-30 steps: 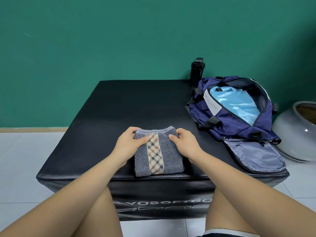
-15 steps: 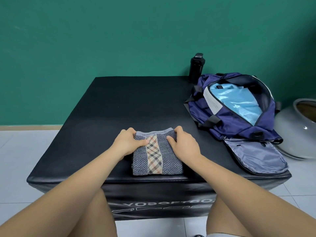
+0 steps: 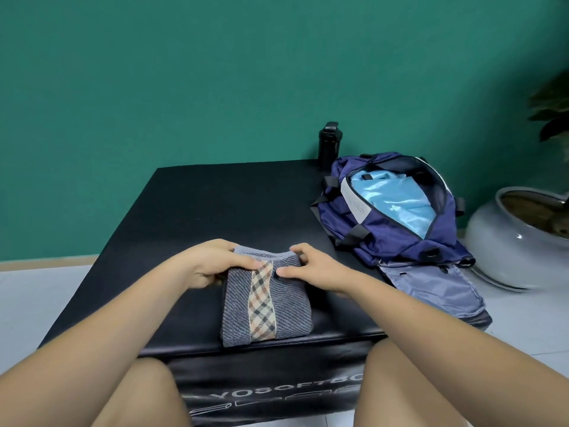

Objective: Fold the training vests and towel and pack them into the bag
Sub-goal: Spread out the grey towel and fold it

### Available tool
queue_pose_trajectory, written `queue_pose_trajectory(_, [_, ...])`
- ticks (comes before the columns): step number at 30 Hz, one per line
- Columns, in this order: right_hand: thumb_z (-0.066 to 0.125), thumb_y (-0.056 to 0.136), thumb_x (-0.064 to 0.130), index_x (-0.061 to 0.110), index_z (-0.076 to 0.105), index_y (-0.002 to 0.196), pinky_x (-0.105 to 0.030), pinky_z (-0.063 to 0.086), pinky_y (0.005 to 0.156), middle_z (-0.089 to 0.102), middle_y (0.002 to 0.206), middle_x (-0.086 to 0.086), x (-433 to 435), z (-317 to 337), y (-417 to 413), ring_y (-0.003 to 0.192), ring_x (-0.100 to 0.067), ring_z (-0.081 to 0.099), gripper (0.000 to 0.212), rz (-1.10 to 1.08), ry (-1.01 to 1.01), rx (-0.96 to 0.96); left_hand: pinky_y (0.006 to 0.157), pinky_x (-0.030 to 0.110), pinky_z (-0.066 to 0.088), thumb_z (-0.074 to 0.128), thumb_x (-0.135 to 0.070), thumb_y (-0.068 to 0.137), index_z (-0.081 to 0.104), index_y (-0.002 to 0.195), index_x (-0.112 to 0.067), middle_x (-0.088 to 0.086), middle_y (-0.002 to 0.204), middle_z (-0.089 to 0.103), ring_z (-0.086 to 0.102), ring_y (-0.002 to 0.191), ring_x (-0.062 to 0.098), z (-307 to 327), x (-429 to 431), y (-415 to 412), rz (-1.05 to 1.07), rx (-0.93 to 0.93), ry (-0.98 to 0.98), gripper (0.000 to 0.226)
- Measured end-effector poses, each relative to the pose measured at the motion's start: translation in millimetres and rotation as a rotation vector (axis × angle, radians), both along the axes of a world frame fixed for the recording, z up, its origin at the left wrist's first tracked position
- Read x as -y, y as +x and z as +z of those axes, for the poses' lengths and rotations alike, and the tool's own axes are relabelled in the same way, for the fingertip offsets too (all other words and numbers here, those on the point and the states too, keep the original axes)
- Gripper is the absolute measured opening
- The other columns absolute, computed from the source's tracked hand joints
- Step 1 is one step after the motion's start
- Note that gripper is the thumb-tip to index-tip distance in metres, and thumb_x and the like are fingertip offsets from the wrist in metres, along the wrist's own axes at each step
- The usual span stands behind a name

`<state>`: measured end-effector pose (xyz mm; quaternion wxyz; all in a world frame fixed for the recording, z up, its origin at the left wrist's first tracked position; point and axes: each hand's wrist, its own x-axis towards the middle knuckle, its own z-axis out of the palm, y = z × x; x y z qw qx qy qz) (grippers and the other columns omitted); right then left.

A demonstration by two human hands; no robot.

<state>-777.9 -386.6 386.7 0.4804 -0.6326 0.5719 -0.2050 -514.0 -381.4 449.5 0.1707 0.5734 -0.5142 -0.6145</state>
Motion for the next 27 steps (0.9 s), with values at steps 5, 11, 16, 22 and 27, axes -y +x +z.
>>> queue_pose_trajectory(5, [0.091, 0.081, 0.029, 0.024, 0.055, 0.146, -0.036, 0.044, 0.116, 0.068, 0.141, 0.002, -15.8, 37.3, -26.3, 0.133, -0.015, 0.063, 0.075, 0.056, 0.225, 0.5, 0.109, 0.046, 0.053, 0.077, -0.01, 0.094, 0.073, 0.129, -0.007, 0.017, 0.125, 0.076, 0.072, 0.121, 0.032, 48.5, -6.5, -31.4, -0.053, -0.183, -0.044, 0.036])
queue_pose_trajectory(11, [0.073, 0.095, 0.014, 0.014, 0.064, 0.14, -0.04, 0.05, 0.11, 0.072, 0.136, -0.008, -22.8, 82.8, -81.4, 0.127, -0.027, 0.067, 0.046, -0.015, 0.257, 0.645, 0.1, 0.042, 0.061, 0.071, -0.008, 0.097, 0.07, 0.13, -0.001, 0.021, 0.125, 0.075, 0.073, 0.117, 0.032, 90.3, 12.3, -86.5, 0.012, -0.427, -0.097, 0.034])
queue_pose_trajectory(16, [0.079, 0.093, 0.017, 0.007, 0.064, 0.136, -0.046, 0.052, 0.11, 0.073, 0.132, -0.012, 13.0, 123.8, -145.5, 0.123, -0.029, 0.07, 0.047, -0.19, 0.037, 0.58, 0.104, 0.042, 0.057, 0.075, -0.008, 0.096, 0.07, 0.13, -0.003, 0.018, 0.125, 0.076, 0.072, 0.118, 0.03, 93.9, 62.6, -145.0, 0.131, -0.532, -0.207, 0.035])
queue_pose_trajectory(22, [0.085, 0.09, 0.023, 0.013, 0.07, 0.125, -0.054, 0.054, 0.108, 0.079, 0.118, -0.005, 58.1, 162.8, -215.4, 0.112, -0.028, 0.075, 0.039, -0.31, -0.206, 0.327, 0.076, 0.034, 0.062, 0.084, -0.015, 0.091, 0.065, 0.124, -0.012, 0.008, 0.115, 0.079, 0.078, 0.095, 0.019, 81.3, 106.2, -215.9, 0.265, -0.44, -0.367, 0.038])
queue_pose_trajectory(27, [0.086, 0.089, 0.03, 0.022, 0.073, 0.116, -0.041, 0.061, 0.094, 0.081, 0.106, 0.004, 87.2, 178.4, -243.2, 0.1, -0.019, 0.078, 0.032, -0.399, -0.367, 0.126, 0.085, 0.036, 0.059, 0.078, -0.027, 0.093, 0.059, 0.11, -0.024, -0.001, 0.106, 0.074, 0.072, 0.096, 0.014, 42.0, 112.2, -256.8, 0.358, -0.144, -0.54, 0.025])
